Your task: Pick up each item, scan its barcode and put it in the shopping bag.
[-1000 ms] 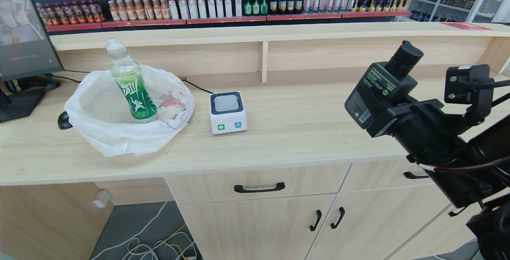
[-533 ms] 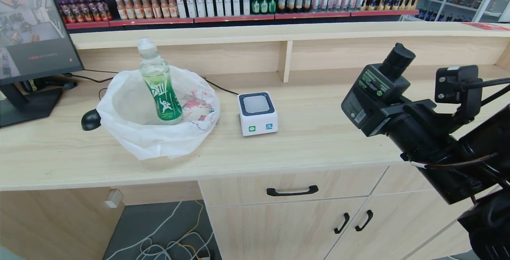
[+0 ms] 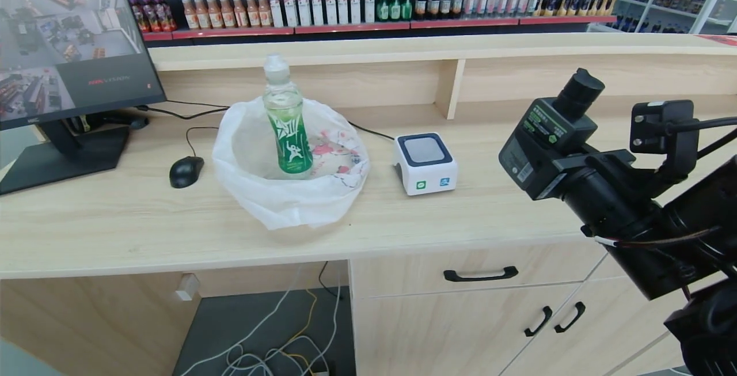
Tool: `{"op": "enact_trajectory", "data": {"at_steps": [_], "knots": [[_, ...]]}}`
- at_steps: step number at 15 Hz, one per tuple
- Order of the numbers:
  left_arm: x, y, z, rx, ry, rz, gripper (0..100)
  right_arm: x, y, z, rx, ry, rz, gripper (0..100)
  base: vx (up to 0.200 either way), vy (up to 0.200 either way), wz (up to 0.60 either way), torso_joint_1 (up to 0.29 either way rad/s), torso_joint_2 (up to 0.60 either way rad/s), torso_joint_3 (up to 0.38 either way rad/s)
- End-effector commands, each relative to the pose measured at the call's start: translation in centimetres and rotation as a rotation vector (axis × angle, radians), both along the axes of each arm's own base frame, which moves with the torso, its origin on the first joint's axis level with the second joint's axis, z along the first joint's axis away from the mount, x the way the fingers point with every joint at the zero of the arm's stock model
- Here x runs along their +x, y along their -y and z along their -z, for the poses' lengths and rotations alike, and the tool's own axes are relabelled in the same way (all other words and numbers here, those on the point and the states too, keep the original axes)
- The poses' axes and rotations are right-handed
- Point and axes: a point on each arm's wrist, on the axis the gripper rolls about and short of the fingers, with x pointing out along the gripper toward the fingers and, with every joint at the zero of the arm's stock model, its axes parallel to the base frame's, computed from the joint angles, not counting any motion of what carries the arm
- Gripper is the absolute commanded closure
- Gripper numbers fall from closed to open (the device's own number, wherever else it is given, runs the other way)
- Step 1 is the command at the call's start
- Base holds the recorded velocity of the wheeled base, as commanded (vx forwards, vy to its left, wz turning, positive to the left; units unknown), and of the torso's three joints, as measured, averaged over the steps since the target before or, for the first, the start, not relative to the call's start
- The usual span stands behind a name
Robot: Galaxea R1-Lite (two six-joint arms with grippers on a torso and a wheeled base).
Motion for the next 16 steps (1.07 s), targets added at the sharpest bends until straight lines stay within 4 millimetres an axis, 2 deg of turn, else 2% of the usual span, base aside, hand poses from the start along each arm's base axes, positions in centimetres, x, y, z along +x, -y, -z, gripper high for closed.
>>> {"op": "enact_trajectory", "data": {"at_steps": [1,3,4,7,9,10,12,16], "knots": [[0.0,0.0,0.0,-0.001,0.000,-0.001,0,0.2,-0.2,-0.1,0.001,0.007,-0.003,100,0.000,0.200,0.00,0.002,0.01,0.002],[0.0,0.0,0.0,0.001,0.000,-0.001,0,0.3,-0.3,-0.6,0.007,0.026,-0.004,100,0.000,0.200,0.00,0.002,0.00,-0.002],[0.0,0.0,0.0,0.004,0.000,-0.001,0,0.5,-0.4,-1.3,0.011,0.054,0.000,100,0.000,0.000,0.00,0.000,0.00,0.000],[0.0,0.0,0.0,0.006,0.000,-0.001,0,1.0,-0.7,-1.4,-0.007,0.072,-0.005,100,0.000,0.000,0.00,0.000,0.00,0.000],[0.0,0.0,0.0,0.006,0.000,-0.001,0,1.3,-0.6,-1.3,-0.097,0.106,-0.073,100,0.000,0.000,0.00,0.000,0.00,0.000],[0.0,0.0,0.0,0.006,0.000,-0.001,0,2.1,-0.4,-0.9,-0.147,0.114,-0.082,100,0.000,0.000,0.00,0.000,0.00,0.000],[0.0,0.0,0.0,0.006,0.000,-0.001,0,3.2,-0.8,-1.3,-0.181,0.156,-0.078,100,0.000,0.000,0.00,0.000,0.00,0.000],[0.0,0.0,0.0,0.006,0.000,-0.001,0,7.6,-2.5,-1.6,-0.406,0.347,-0.111,100,0.000,0.000,0.00,0.000,0.00,0.000]]}}
